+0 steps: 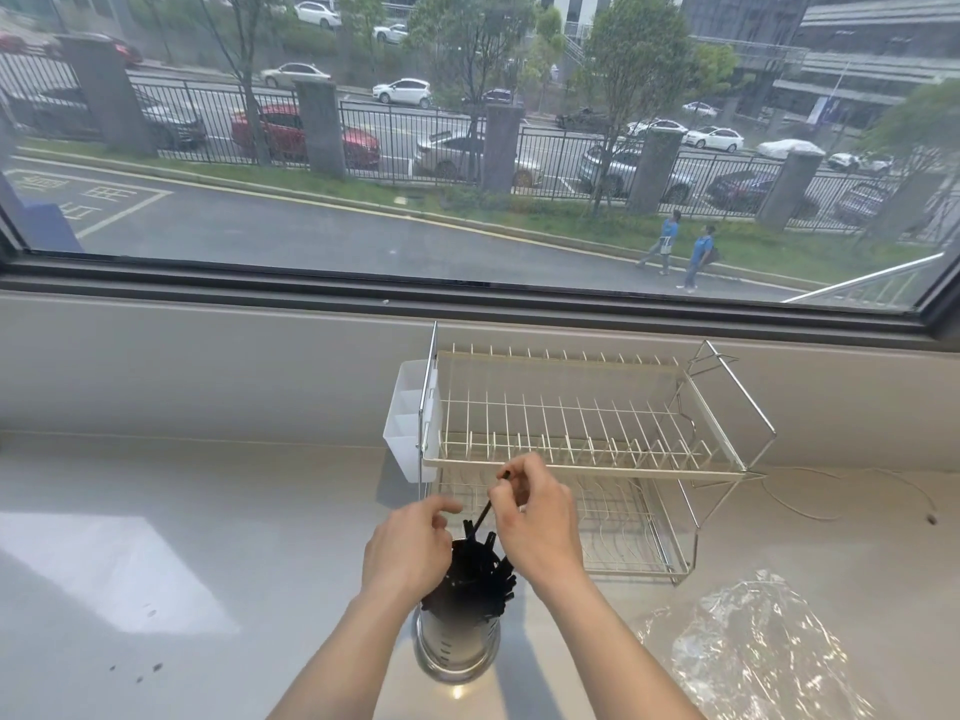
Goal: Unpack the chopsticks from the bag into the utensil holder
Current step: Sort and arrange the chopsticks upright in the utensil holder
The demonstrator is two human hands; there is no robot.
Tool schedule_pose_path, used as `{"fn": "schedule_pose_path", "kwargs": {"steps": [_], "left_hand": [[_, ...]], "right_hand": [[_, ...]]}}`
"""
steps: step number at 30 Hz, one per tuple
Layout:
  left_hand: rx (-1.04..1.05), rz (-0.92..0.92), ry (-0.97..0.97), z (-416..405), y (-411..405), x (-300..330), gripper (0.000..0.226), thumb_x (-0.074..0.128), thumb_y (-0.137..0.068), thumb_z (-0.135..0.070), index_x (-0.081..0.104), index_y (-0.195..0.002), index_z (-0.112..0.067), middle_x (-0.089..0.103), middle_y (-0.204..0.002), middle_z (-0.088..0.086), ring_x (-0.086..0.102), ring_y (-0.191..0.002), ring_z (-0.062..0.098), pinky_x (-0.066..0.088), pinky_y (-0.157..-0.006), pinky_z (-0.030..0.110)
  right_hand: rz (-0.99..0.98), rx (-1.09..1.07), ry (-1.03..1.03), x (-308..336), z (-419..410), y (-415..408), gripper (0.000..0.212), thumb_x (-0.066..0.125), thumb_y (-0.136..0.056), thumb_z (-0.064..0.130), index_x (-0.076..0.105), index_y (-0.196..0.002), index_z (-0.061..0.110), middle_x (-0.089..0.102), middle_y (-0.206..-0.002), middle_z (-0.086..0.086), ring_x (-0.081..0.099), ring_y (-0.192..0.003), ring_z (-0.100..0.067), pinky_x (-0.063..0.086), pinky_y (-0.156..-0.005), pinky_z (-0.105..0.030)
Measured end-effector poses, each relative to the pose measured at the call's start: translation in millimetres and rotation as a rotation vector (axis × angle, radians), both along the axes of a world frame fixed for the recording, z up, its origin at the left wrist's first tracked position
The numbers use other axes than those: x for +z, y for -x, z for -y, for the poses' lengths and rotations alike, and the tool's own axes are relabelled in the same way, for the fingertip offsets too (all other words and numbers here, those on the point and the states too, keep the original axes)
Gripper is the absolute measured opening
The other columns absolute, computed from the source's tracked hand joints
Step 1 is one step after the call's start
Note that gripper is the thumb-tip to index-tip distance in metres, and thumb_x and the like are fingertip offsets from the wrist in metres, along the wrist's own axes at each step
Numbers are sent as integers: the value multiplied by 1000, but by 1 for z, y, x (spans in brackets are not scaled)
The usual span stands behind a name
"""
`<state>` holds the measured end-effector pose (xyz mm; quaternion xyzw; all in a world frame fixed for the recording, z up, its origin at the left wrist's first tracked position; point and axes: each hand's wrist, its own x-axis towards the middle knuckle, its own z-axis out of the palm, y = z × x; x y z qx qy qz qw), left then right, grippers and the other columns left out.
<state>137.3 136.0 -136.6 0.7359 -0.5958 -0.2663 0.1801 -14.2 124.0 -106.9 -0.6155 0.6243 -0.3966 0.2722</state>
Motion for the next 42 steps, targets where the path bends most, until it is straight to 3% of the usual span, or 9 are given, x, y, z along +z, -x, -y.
{"fn": "schedule_pose_path", "kwargs": {"steps": [7,12,18,23,26,29,34,38,42], "left_hand": [[-235,36,-34,9,10,6,57,41,-88,-14,58,-133,-45,68,-131,-9,60,-123,21,51,-97,38],[-251,172,11,11,13,0,26,53,-95,-24,71,-109,-37,74,-114,-8,67,-109,23,54,-91,38],[-143,131,145,11,7,10,21,60,-93,-29,73,-107,-39,77,-104,-16,69,-104,14,55,-85,34],[-49,-77,265,21,-10,45,13,70,-91,-29,78,-97,-37,77,-88,-19,70,-86,-1,57,-87,28],[37,-184,362,24,-26,67,13,77,-86,-27,78,-87,-40,73,-71,-21,67,-73,-9,48,-70,12],[146,-290,439,20,-42,81,9,79,-82,-31,76,-84,-39,73,-65,-22,67,-70,-9,44,-63,7],[458,-937,520,8,-44,81,17,77,-88,-19,64,-96,-12,81,-80,3,78,-76,18,62,-75,34],[526,-1276,354,-6,-24,63,16,74,-90,-14,63,-95,-4,80,-88,15,78,-80,23,63,-69,27],[379,-1145,224,-19,-4,43,20,81,-82,-19,65,-85,-8,79,-88,14,73,-77,15,54,-78,31]], "right_hand": [[-42,-19,-168,-15,-9,9,11,60,-87,20,62,-83,30,67,-72,9,61,-68,-6,51,-67,-30],[-58,-25,-198,-19,-12,12,11,60,-87,22,63,-85,31,68,-76,11,62,-70,-5,47,-63,-22],[-31,-57,-197,-18,-11,17,10,62,-87,22,66,-85,30,69,-74,11,64,-72,-4,52,-69,-27],[141,-103,-165,-10,-7,18,11,62,-87,17,65,-82,26,72,-77,4,69,-75,-12,57,-70,-30],[317,-172,-164,-1,-4,20,11,58,-89,13,63,-84,22,75,-82,-4,71,-80,-28,58,-73,-47],[427,-238,-146,5,-2,23,14,53,-91,10,62,-90,21,78,-81,-1,72,-77,-26,59,-71,-47],[687,-274,-189,14,-1,27,14,48,-101,10,62,-101,14,77,-84,-5,69,-64,-13,57,-57,-30],[876,-150,-222,23,-3,21,11,54,-102,12,62,-104,5,73,-89,-14,72,-75,-23,60,-64,-32],[975,-72,-194,38,-2,13,10,61,-99,10,62,-106,3,79,-100,-12,71,-72,-17,60,-62,-29]]}}
